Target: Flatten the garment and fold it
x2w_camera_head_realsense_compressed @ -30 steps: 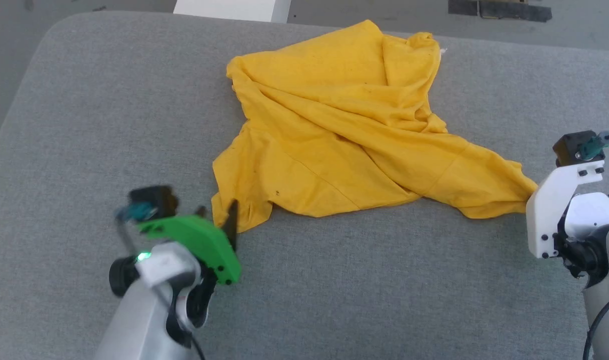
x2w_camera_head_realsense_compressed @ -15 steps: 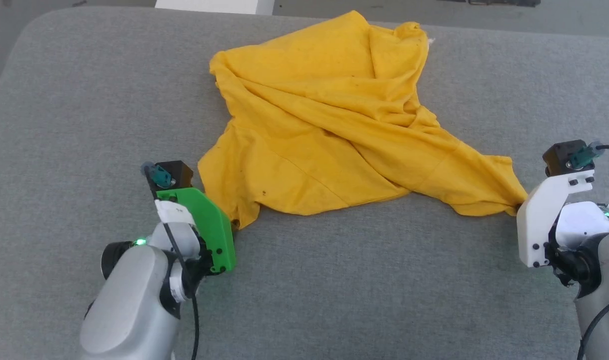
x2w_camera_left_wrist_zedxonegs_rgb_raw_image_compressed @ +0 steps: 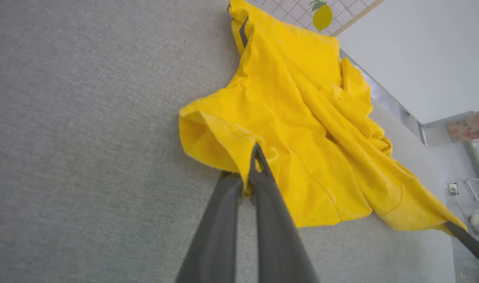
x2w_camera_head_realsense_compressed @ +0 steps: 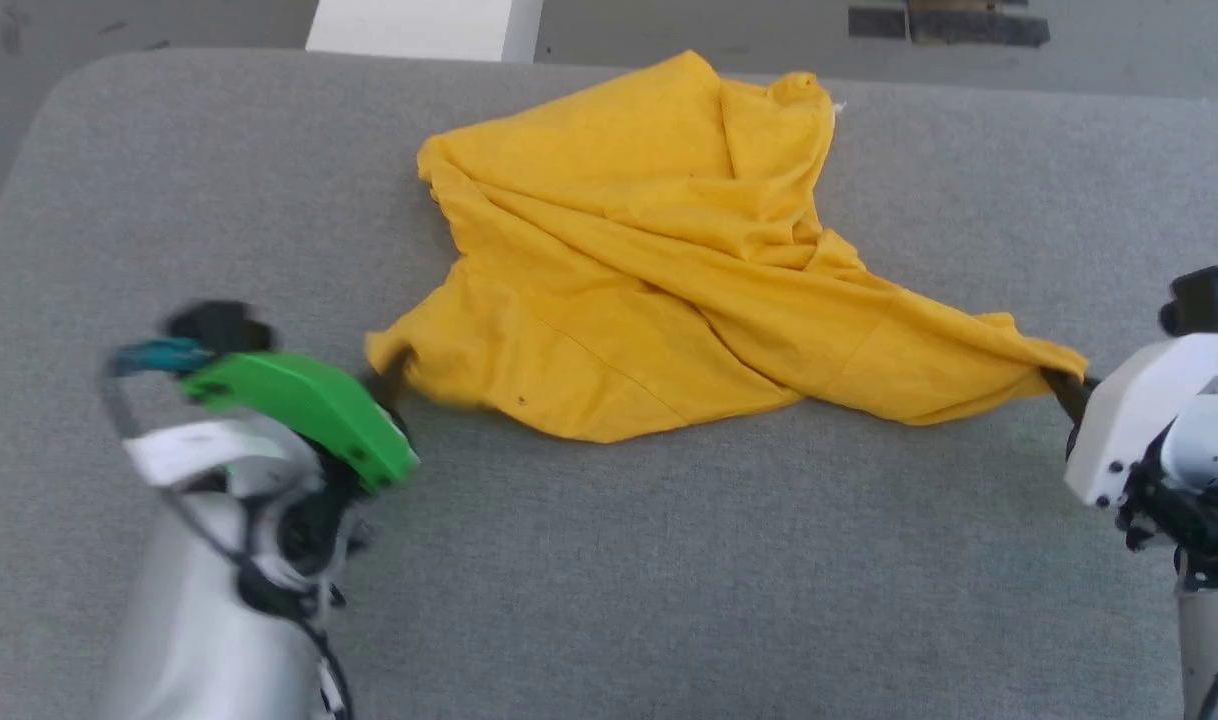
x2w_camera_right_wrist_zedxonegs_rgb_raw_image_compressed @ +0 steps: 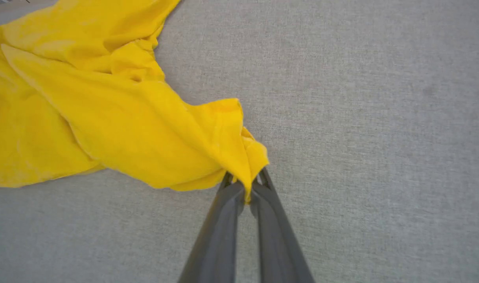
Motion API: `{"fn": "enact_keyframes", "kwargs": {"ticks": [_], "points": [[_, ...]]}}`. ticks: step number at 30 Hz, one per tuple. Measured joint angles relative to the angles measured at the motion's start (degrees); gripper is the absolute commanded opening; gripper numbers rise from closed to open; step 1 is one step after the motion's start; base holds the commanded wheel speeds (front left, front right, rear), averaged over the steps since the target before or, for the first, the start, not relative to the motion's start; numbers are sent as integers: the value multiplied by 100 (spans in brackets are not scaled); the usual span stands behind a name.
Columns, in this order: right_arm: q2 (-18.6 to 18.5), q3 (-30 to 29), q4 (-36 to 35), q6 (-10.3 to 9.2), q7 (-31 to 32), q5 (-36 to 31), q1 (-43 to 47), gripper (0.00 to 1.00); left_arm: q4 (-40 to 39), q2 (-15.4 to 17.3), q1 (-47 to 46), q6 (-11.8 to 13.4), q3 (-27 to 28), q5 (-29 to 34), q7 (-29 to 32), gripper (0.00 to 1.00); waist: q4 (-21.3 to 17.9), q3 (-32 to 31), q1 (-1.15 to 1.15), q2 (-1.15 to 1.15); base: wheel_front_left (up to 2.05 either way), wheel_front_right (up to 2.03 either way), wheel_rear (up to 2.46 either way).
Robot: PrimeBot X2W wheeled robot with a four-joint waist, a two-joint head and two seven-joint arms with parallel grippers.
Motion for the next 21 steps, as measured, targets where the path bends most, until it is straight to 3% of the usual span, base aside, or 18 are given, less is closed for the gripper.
{"fn": "enact_keyframes", "kwargs": {"ticks": [5,11,16,21], "points": [[115,-275,-433,0,158,795,-496,0,-260,40,-530,-23,486,-436,-33,0,37,-123,0,0,0,0,0],[390,-398,-338,0,223,1165,-2604,0,288,318,-2511,116,787,-223,-397,0,-21,28,0,0,0,0,0],[593,-530,405,0,-105,1177,-4506,0,1115,664,-4155,85,710,305,-960,0,-193,194,0,0,0,0,0],[683,-732,1465,0,-911,486,-5709,0,1878,906,-4982,202,534,749,-1252,0,-381,367,0,0,0,0,0]]}}
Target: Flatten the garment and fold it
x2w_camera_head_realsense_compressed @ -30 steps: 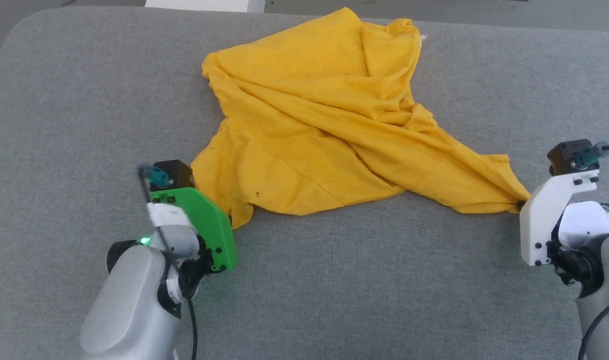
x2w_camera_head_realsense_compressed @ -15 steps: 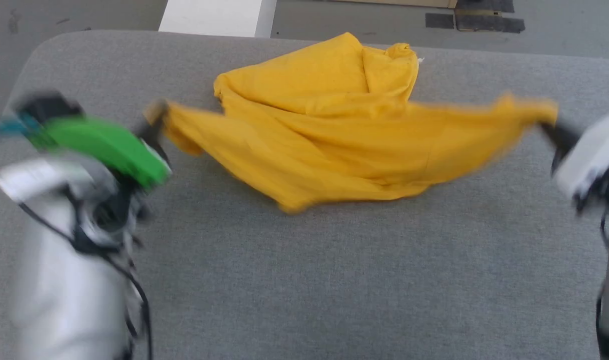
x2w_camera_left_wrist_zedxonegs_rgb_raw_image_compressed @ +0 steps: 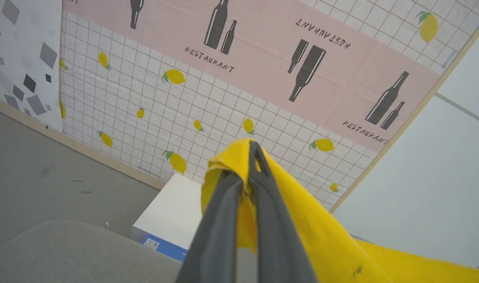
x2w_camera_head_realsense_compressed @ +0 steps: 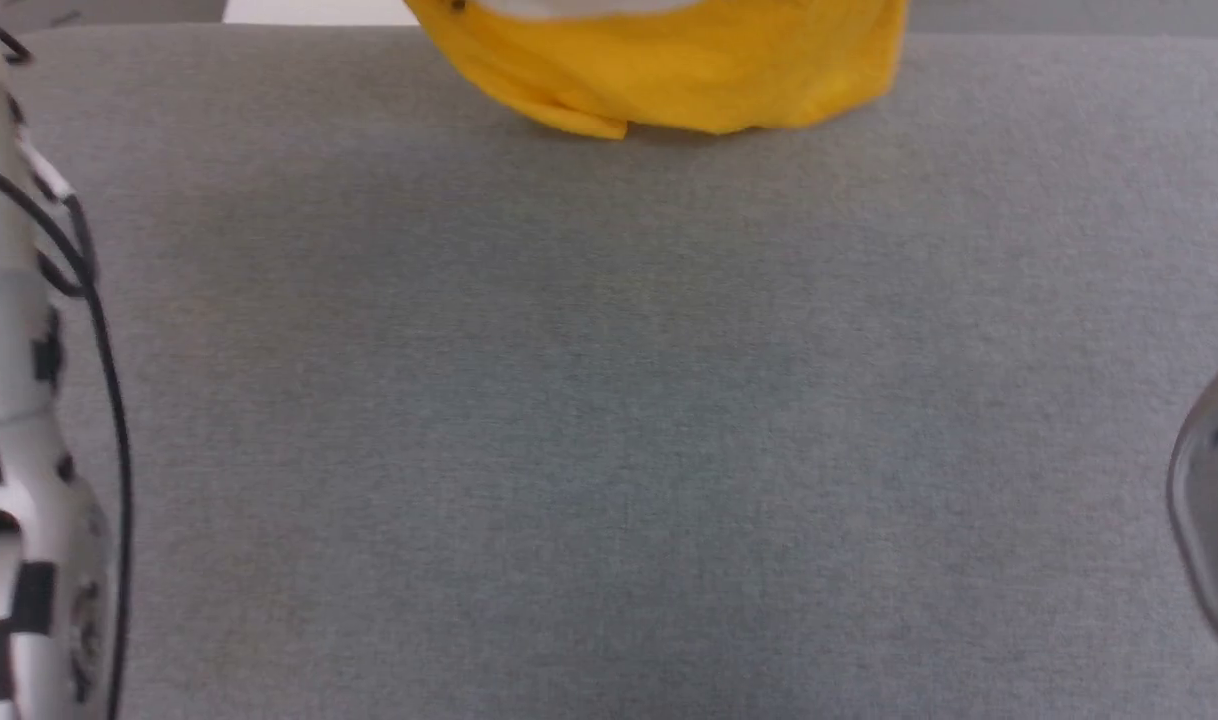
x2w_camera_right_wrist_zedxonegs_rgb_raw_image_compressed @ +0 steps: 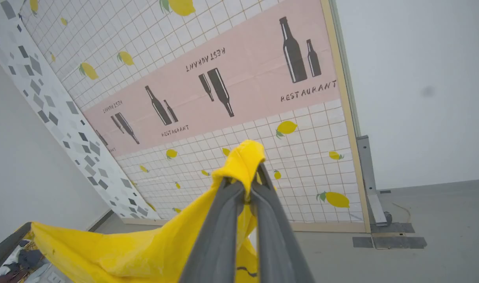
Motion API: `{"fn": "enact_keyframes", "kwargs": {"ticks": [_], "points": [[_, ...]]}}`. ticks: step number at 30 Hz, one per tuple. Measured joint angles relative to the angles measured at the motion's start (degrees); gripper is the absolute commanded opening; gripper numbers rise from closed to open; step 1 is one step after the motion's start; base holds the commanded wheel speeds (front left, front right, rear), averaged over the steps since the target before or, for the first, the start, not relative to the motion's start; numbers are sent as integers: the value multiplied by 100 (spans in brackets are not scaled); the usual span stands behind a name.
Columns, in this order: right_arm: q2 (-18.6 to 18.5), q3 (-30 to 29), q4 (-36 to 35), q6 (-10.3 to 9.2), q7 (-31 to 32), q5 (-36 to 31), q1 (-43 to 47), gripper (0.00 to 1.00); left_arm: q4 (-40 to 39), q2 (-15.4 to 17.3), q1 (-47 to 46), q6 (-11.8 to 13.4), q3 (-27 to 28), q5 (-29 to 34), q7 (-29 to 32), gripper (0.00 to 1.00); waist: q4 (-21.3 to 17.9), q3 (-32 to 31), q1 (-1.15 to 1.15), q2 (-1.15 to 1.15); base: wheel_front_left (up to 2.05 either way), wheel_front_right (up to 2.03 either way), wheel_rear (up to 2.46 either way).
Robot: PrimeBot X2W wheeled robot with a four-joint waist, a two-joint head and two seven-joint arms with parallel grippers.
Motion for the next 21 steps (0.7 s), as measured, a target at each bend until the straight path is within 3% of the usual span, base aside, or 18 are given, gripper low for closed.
{"fn": "enact_keyframes", "kwargs": {"ticks": [5,13,21], "points": [[13,-383,1091,-1,-924,-398,-1116,0,389,137,-816,158,-119,394,-421,0,-160,293,0,0,0,0,0],[26,-517,2491,0,-2435,-516,-2657,0,745,182,-1897,157,-211,816,-1612,0,-342,863,0,0,0,0,0],[33,-344,3411,0,-2894,-385,-2984,0,1193,155,-2028,-58,-77,739,-2294,0,-397,1251,1,0,0,0,0]]}}
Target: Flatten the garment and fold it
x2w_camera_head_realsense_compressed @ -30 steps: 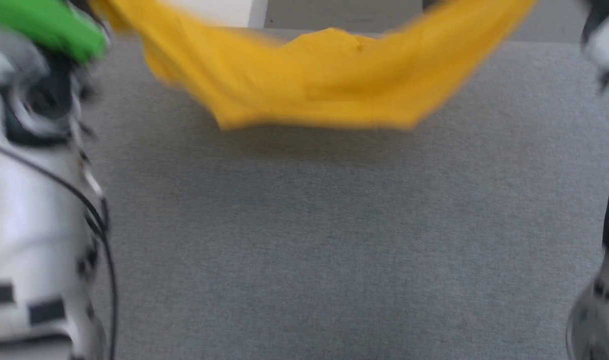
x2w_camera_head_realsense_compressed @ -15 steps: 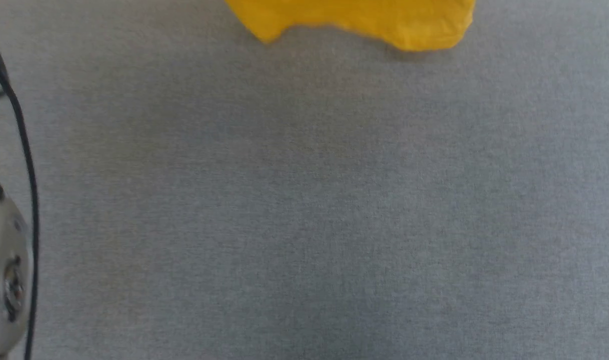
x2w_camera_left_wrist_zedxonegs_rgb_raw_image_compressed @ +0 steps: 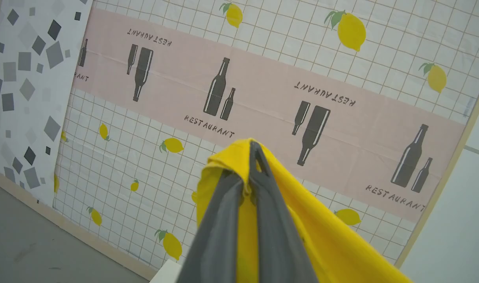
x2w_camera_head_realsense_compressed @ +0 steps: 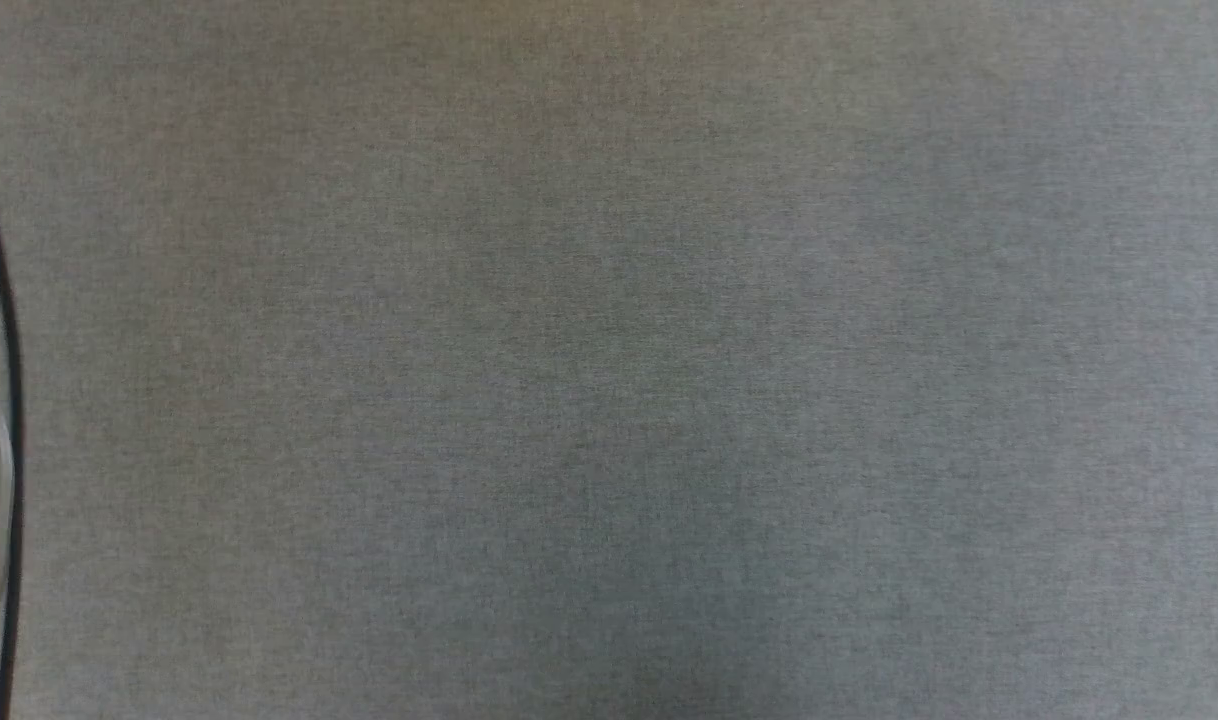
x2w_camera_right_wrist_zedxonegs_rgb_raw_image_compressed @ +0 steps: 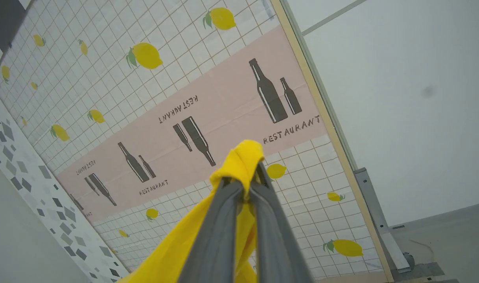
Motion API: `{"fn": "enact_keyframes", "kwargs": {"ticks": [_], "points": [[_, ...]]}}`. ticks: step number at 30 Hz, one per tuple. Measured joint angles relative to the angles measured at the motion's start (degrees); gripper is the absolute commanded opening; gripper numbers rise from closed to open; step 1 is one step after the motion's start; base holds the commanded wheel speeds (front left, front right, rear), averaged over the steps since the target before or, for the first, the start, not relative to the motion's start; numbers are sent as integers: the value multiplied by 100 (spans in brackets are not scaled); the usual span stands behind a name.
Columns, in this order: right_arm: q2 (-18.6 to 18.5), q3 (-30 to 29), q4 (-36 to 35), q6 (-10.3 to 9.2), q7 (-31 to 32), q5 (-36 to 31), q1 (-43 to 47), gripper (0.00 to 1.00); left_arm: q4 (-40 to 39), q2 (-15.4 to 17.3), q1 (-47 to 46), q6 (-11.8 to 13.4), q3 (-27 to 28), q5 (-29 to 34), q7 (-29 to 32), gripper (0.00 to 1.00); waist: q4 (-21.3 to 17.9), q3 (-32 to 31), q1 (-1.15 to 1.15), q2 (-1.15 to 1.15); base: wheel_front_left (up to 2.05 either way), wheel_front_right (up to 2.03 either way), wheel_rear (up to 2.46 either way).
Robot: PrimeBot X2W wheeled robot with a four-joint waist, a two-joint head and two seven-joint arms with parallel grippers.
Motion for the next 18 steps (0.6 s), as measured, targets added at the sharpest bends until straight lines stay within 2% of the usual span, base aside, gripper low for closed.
{"fn": "enact_keyframes", "kwargs": {"ticks": [7,11,15,18], "points": [[-56,127,156,0,58,204,525,0,359,-158,164,-417,119,-364,-392,0,158,-98,-1,0,0,0,0],[-194,286,91,0,185,636,1425,0,686,-333,670,-689,177,-621,-515,0,266,-360,-1,0,0,0,0],[-293,452,-277,0,278,1188,2597,0,943,-531,1462,-1015,259,-811,-620,0,399,-738,-2,0,0,0,0],[-324,512,-642,-1,398,1708,3555,0,1206,-654,2209,-1300,285,-1096,-398,0,494,-1071,-2,0,0,0,0]]}}
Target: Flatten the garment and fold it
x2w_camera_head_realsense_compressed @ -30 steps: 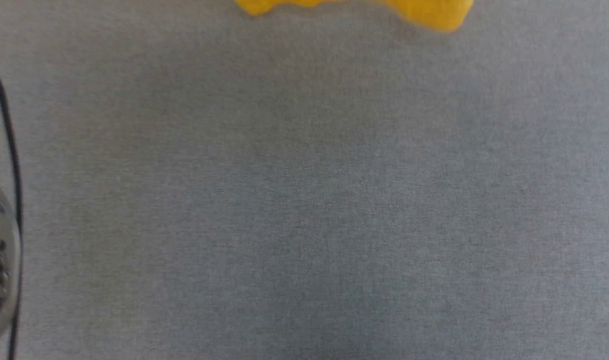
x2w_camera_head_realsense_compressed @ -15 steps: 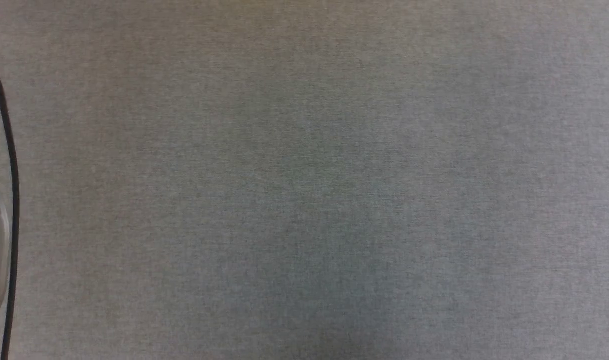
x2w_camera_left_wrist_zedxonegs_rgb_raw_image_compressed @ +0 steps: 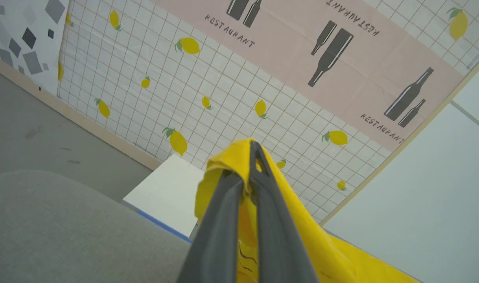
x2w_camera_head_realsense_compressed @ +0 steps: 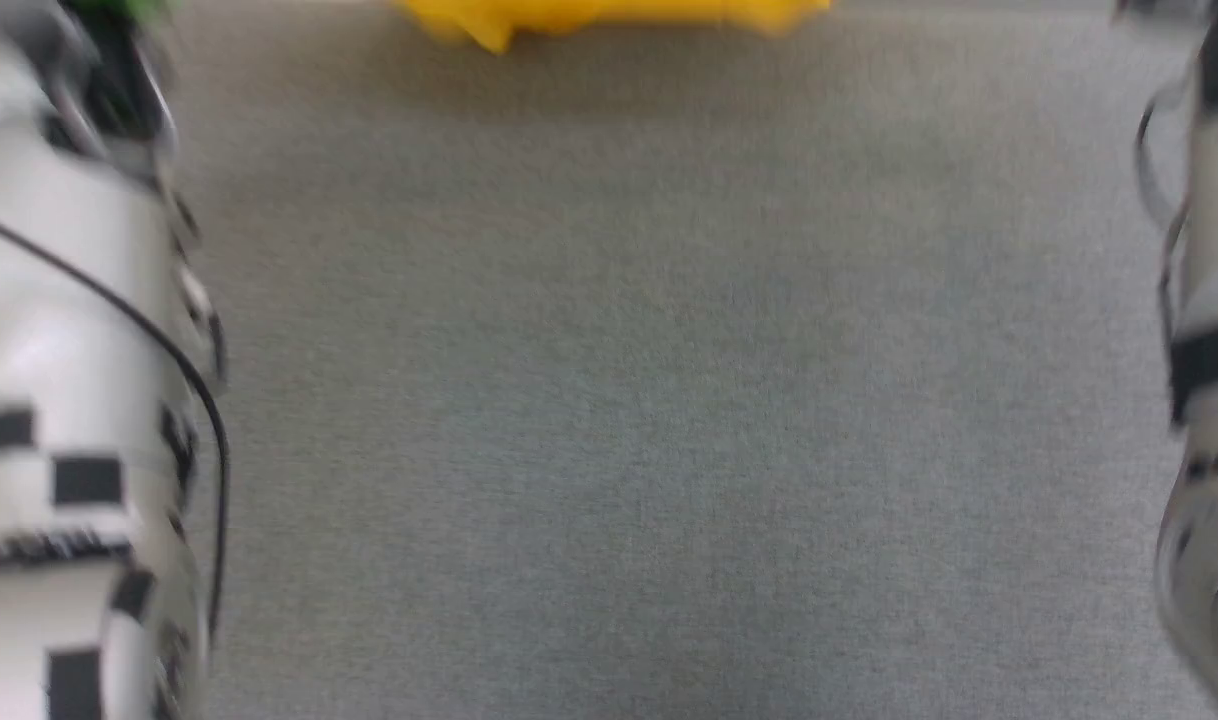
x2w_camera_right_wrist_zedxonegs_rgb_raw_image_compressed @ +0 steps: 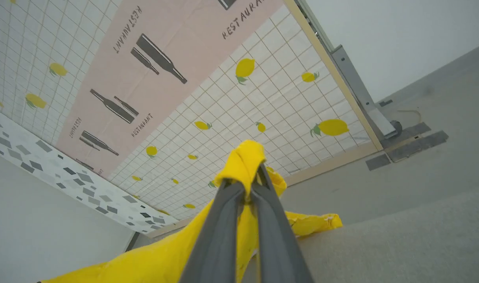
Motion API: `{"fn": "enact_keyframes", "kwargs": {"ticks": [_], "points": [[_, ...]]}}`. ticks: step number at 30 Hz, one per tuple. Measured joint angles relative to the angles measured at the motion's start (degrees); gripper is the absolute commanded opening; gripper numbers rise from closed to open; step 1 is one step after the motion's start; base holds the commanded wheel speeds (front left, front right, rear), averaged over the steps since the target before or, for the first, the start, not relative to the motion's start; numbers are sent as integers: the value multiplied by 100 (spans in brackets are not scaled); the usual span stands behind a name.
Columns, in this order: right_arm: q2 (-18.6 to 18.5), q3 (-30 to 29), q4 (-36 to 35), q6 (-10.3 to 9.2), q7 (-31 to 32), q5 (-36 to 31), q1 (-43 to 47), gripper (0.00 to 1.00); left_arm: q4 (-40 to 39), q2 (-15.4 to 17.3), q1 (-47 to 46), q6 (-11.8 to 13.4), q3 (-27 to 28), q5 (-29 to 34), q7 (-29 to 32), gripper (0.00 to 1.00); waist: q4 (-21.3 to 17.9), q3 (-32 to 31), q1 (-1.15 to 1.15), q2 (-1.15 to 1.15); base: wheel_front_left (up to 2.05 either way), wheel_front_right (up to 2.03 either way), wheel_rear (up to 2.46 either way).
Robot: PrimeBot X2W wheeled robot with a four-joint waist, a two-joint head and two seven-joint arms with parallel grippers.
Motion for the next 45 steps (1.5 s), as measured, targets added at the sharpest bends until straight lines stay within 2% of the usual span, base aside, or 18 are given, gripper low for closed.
{"fn": "enact_keyframes", "kwargs": {"ticks": [2,7,12,16,23,27,29,31,33,37,40,45], "points": [[-32,135,-280,0,114,233,756,0,54,-64,628,-125,75,-200,116,0,61,-252,0,0,0,0,0],[-70,230,-1073,0,230,767,2560,0,-261,-299,2146,-261,109,-416,197,0,205,-856,0,0,0,0,0],[-40,215,-1936,0,421,1080,4041,0,-957,-474,3684,-245,91,-568,387,0,310,-1389,0,0,0,0,0],[3,31,-2596,0,695,1259,5111,0,-1692,-592,4852,56,126,-642,714,0,363,-1755,0,0,0,0,0],[113,-436,-3861,0,1464,985,6591,0,-3326,-611,6646,876,270,-870,1563,0,374,-2165,0,0,0,0,0],[203,-565,-4515,0,2039,631,7027,0,-3935,-403,7264,1330,18,-628,2194,0,326,-2144,0,0,0,0,0],[172,-514,-4799,0,2377,179,7152,0,-4065,-241,7422,1504,-229,-369,2514,0,318,-2095,0,0,0,0,0],[-21,-246,-5024,1,2831,-553,7243,0,-4073,91,7478,1649,-644,201,2874,0,310,-2036,0,0,0,0,0],[-255,82,-5126,1,3264,-1199,7262,0,-4028,279,7461,1711,-933,504,3152,0,303,-1975,0,0,0,0,0],[-532,893,-5022,1,4001,-2107,7136,0,-3888,347,7358,1761,-1228,781,3366,0,270,-1846,0,0,0,0,0],[-653,1435,-4720,2,4312,-2415,6920,0,-3852,333,7224,1783,-1238,821,3253,0,257,-1742,0,0,0,0,0],[-737,2060,-4077,1,4702,-2381,6869,0,-3789,244,7095,1758,-1207,803,2997,0,317,-1635,0,0,0,0,0]]}}
